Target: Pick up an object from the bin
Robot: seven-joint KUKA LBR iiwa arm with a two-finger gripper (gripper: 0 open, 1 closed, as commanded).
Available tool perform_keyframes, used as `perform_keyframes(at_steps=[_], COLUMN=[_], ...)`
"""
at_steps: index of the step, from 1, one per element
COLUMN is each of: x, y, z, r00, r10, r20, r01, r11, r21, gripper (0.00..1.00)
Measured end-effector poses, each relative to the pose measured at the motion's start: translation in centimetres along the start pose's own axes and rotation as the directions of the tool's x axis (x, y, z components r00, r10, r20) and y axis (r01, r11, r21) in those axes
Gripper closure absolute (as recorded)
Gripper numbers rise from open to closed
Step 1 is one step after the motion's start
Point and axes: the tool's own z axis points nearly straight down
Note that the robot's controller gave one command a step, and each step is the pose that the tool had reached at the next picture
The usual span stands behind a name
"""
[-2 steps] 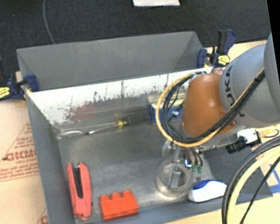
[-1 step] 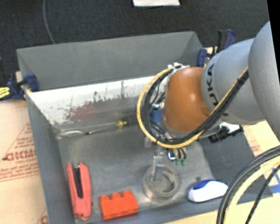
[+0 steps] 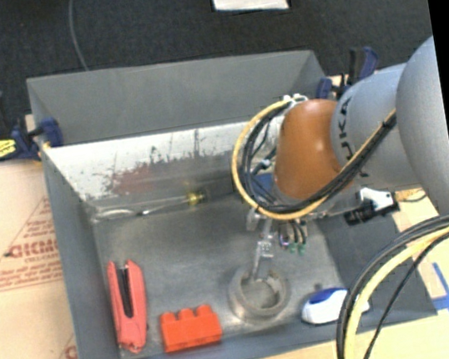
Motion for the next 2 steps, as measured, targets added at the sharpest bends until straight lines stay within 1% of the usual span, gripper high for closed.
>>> perform_keyframes(at_steps=[1,2], x=[1.1,2.9], y=[0.9,4.3], z=[0.7,0.9], r00=[1.0,0.996], r10=[-0.003,-0.086], r20=[0.007,0.004], r01=[0.003,0.086], r11=[1.0,0.996], r21=[0.002,0.001], gripper=[0.0,0.0])
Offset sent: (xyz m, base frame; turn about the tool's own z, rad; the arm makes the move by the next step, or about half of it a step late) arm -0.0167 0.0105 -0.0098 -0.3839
